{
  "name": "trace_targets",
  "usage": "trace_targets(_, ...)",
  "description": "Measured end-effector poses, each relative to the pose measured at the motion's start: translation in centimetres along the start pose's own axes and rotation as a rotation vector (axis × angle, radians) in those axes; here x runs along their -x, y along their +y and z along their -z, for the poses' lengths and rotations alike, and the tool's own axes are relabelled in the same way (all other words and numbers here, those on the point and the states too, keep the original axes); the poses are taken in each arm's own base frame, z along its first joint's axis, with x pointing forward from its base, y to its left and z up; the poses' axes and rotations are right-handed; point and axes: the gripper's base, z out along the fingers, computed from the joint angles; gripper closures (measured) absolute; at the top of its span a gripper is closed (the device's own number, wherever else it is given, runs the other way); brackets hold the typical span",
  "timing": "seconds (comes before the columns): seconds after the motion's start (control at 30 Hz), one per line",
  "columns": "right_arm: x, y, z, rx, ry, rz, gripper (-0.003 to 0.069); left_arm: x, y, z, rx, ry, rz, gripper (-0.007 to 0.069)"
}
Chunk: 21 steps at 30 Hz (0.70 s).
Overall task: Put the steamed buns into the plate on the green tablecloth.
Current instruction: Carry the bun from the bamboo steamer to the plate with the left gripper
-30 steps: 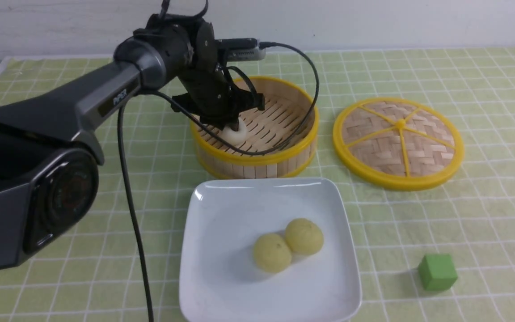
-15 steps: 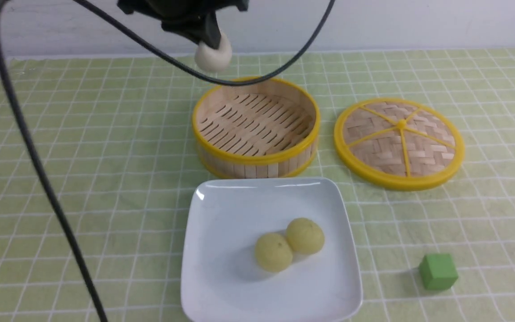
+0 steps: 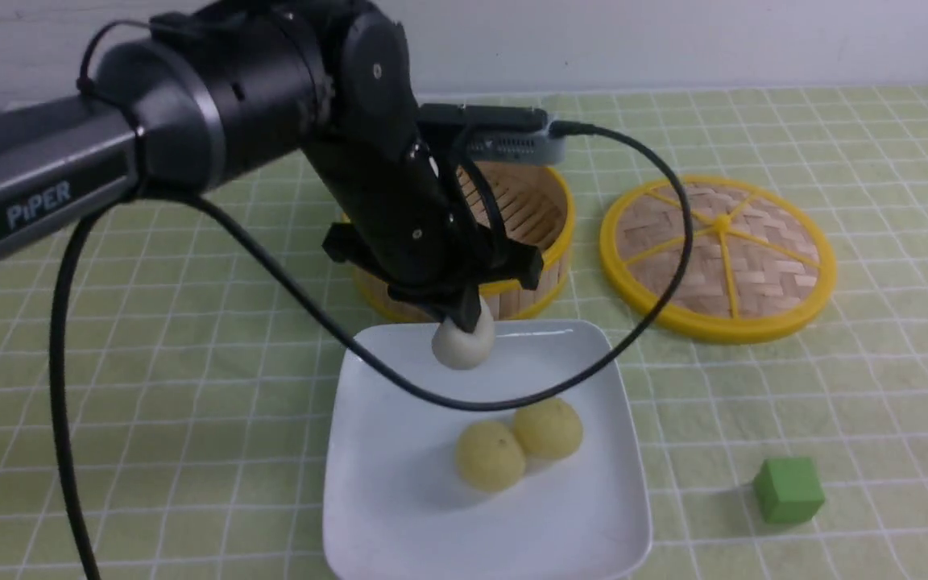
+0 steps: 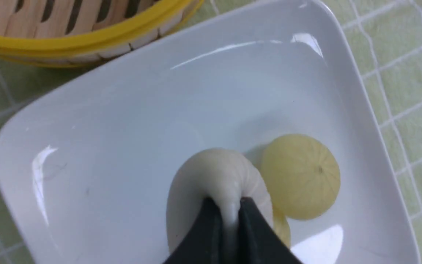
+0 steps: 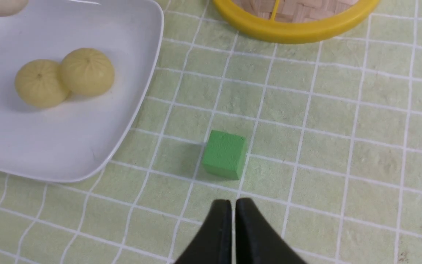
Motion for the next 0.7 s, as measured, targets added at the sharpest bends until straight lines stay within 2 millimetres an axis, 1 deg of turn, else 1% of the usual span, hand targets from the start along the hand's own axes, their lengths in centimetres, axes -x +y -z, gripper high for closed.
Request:
trace_targets(0.13,0.0,0.0,0.0,0.000,0.000,0.000,0.0619,-0.7,0.5,-1.6,0.016,-0.006,0.039,0.0588)
trace_targets(0.17,0.0,0.0,0.0,0.000,0.000,0.000,0.0619,-0.7,0.5,-1.6,0.016,-0.005,0.039,0.0588)
trace_targets(0.2,0.0,0.0,0.0,0.000,0.000,-0.001,0.0620,-1.0,0.7,-2.8,0.025,0.018,0.057,0.0583)
trace_targets(0.23,0.0,0.0,0.0,0.000,0.000,-0.001,0.0620,-1.1,0.8,-3.0,0.026,0.022,0.061,0.0581)
trace_targets(0.27,0.0,0.0,0.0,0.001,0.000,-0.002,0.0620,-1.4,1.0,-4.2,0.035,0.048,0.070,0.0568)
trace_targets(0.3,0.0,0.0,0.0,0.002,0.000,-0.002,0.0618,-1.4,1.0,-4.4,0.036,0.052,0.071,0.0566)
trace_targets(0.37,-0.1,0.2,0.1,0.014,0.004,-0.009,0.0618,-1.7,1.3,-5.6,0.046,0.079,0.087,0.0524)
trace_targets(0.43,-0.2,0.3,0.4,0.016,-0.002,-0.005,0.0618,-1.8,1.4,-6.0,0.052,0.086,0.093,0.0491)
trace_targets(0.47,-0.4,0.4,0.9,0.010,-0.015,0.009,0.0618,-1.8,1.5,-6.1,0.057,0.087,0.091,0.0458)
trace_targets(0.53,-0.4,0.5,1.7,-0.002,-0.037,0.028,0.0618,-1.8,1.5,-6.1,0.065,0.086,0.085,0.0415)
trace_targets(0.57,-0.5,0.7,3.0,-0.024,-0.077,0.057,0.0618,-1.8,1.6,-6.1,0.072,0.086,0.079,0.0364)
trace_targets(0.6,-0.7,0.9,4.0,-0.036,-0.099,0.068,0.0618,-1.8,1.6,-6.1,0.075,0.088,0.076,0.0334)
trace_targets(0.63,-0.7,0.9,4.2,-0.039,-0.107,0.068,0.0618,-1.8,1.6,-6.1,0.076,0.090,0.076,0.0323)
trace_targets(0.67,-1.1,1.2,5.6,-0.062,-0.139,0.078,0.0618,-1.8,1.6,-6.1,0.076,0.093,0.078,0.0286)
trace_targets(0.7,-1.5,1.3,6.3,-0.073,-0.155,0.069,0.0618,-1.9,1.6,-6.1,0.077,0.095,0.078,0.0265)
